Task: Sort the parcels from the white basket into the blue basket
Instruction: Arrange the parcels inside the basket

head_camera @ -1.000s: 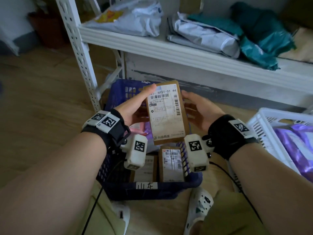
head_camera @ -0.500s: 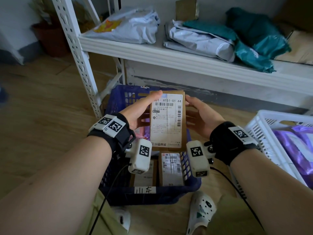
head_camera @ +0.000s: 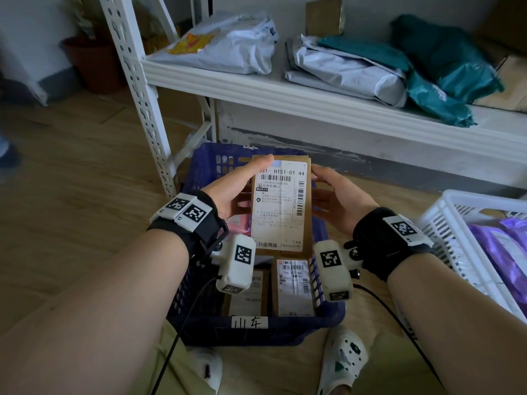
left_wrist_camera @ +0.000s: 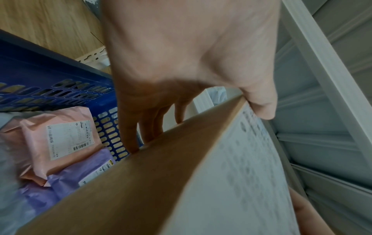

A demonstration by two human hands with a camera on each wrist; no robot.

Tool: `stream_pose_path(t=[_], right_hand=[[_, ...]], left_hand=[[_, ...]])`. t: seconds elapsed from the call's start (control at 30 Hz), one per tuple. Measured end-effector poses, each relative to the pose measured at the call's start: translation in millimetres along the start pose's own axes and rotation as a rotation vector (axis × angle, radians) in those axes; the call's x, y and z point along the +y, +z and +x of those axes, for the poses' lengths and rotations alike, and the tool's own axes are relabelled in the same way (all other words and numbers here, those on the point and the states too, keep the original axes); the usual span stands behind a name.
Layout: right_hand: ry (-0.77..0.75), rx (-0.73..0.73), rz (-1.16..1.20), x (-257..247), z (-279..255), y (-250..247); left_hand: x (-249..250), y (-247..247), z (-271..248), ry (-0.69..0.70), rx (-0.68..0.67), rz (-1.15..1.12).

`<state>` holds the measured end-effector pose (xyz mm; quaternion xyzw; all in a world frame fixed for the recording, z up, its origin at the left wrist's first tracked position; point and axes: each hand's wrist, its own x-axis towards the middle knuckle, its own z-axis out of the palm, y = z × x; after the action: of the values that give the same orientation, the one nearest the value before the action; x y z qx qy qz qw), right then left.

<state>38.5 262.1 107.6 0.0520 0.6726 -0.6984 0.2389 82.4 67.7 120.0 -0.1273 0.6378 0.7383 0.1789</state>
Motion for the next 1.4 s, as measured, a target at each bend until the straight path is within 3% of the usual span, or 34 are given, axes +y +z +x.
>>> stream_pose_path(t=[0.23, 0.43, 0.67, 0.83, 0.97, 1.23, 1.4], right_hand=[[-0.023, -0.037, -0.025, 1, 6, 6], [0.078, -0.234, -0.092, 10, 28, 16], [0.129, -0.055, -0.053, 12, 96, 22], [0.286, -0.064, -0.079, 29, 143, 23], [0.337, -0.059, -0.156, 49, 175, 27], [0.379, -0.154, -0.358, 72, 187, 29], [0.426, -0.204, -0.355, 73, 170, 32]], left_hand=[[0, -13, 6, 0.033, 0.066, -0.068], [13, -33, 34, 0.08, 0.222, -0.18], [22, -39, 101, 0.027, 0.167, -0.265], [3, -64, 153, -0.05, 0.22, -0.096], [-30, -88, 183, -0.1, 0.271, -0.1], [-62, -108, 193, -0.208, 0.372, -0.071], [-68, -107, 182, -0.283, 0.348, -0.038]])
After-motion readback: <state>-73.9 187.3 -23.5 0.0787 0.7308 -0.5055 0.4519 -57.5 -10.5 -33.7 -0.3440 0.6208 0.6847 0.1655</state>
